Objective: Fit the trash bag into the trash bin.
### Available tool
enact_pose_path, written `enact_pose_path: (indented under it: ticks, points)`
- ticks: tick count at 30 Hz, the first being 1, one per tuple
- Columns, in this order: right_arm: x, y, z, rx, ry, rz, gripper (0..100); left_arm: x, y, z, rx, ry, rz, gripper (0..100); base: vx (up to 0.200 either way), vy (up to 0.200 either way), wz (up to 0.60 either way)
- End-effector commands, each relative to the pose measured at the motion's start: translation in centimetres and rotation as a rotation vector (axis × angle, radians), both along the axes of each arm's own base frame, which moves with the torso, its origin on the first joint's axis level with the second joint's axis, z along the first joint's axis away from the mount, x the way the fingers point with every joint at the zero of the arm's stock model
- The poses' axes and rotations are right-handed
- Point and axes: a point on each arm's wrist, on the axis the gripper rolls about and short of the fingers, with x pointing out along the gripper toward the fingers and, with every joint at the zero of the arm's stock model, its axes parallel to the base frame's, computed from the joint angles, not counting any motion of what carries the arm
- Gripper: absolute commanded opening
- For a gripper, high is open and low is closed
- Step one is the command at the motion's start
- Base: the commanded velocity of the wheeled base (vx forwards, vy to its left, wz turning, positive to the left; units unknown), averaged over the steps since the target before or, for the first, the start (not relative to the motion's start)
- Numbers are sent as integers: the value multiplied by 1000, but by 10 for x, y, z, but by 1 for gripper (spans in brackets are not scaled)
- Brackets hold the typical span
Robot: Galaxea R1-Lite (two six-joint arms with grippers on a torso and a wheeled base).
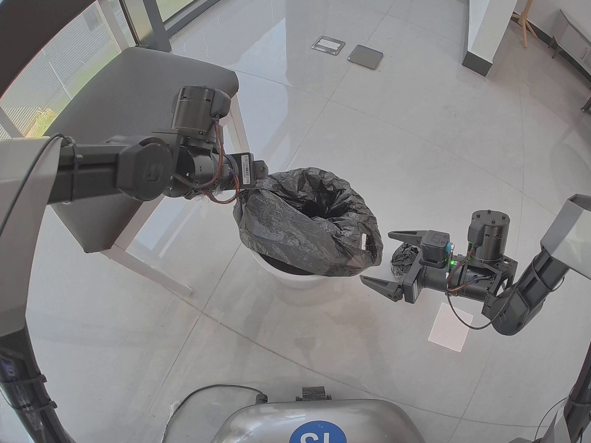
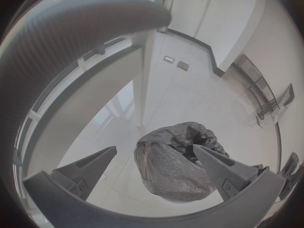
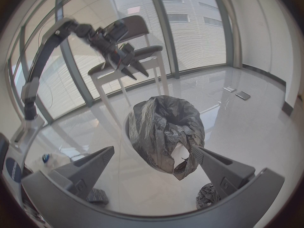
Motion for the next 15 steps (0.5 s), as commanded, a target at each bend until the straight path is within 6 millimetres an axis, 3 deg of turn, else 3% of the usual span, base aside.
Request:
enact_pose_path:
  ticks: [1,9,15]
  points:
    - [13,21,11,-78,-78,69,100,-38,13,25,14,-100,-32,100,0,0,0]
    - [22,26,19,-72,-122,70,100,-52,16,30,-4,-132,-51,100,0,0,0]
    - [41,16,38,-59,-167,28,100,-67,11,37,-20,-180,-85,100,0,0,0]
